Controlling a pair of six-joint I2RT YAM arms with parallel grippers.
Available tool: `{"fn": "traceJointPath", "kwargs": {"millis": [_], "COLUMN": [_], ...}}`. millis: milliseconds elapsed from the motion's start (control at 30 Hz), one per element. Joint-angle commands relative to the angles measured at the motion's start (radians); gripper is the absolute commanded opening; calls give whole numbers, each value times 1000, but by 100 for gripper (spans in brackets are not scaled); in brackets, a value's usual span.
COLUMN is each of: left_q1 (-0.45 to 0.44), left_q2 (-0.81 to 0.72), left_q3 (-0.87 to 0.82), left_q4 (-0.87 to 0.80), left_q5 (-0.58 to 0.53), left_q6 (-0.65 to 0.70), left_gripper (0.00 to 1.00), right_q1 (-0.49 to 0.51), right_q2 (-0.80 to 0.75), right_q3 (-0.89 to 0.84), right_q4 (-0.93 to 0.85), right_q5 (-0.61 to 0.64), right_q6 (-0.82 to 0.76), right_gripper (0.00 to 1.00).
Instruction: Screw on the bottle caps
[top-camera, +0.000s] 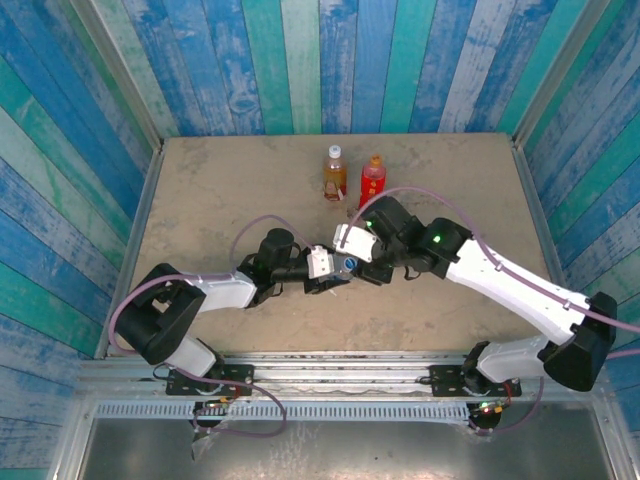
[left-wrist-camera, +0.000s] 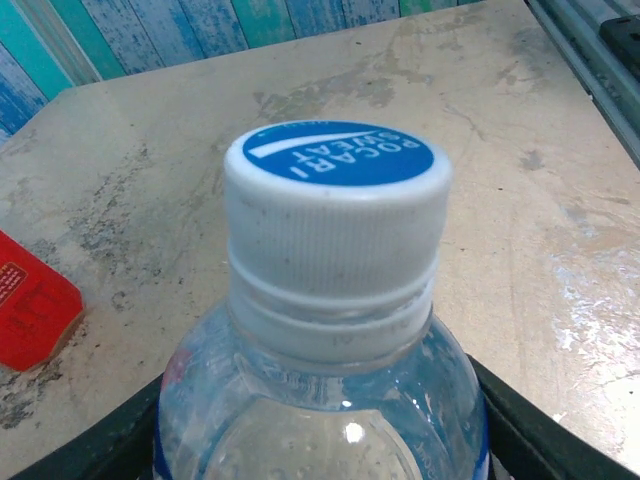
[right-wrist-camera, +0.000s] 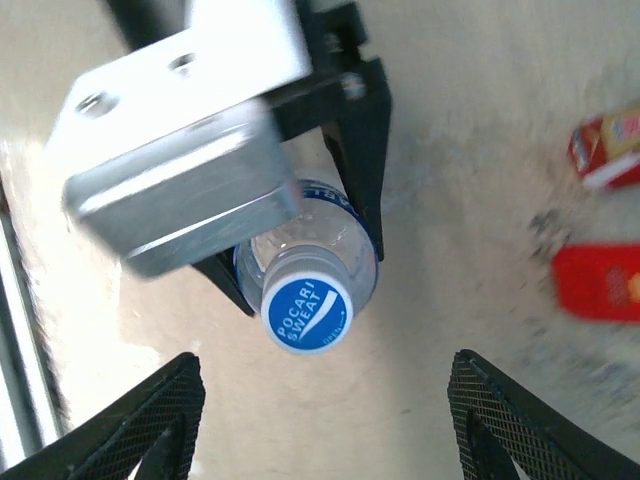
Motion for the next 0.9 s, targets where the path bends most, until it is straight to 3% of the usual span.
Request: {"fn": "traceJointPath", "kwargs": {"millis": [0, 133, 600, 867], "left_q1": [-3, -4, -3, -3], "left_q2": [-26, -26, -9, -10], "left_q3": [36, 32, 52, 55], "left_q4": [-31, -17, -56, -66], "left_q5": [37, 42, 69, 66], "left_q6": [16, 10, 14, 14], "left_gripper": [62, 62, 62, 62], "right_q1": [3, 4, 4, 3], "right_q2": [-7, 10, 104, 126], "right_q3": [-34, -21, 6, 22], "right_q4": [-62, -31, 4, -21], "right_q5": [-33, -17, -49, -49], "right_q6": [-437, -537, -533, -500], "right_gripper": [65, 62, 46, 26]}}
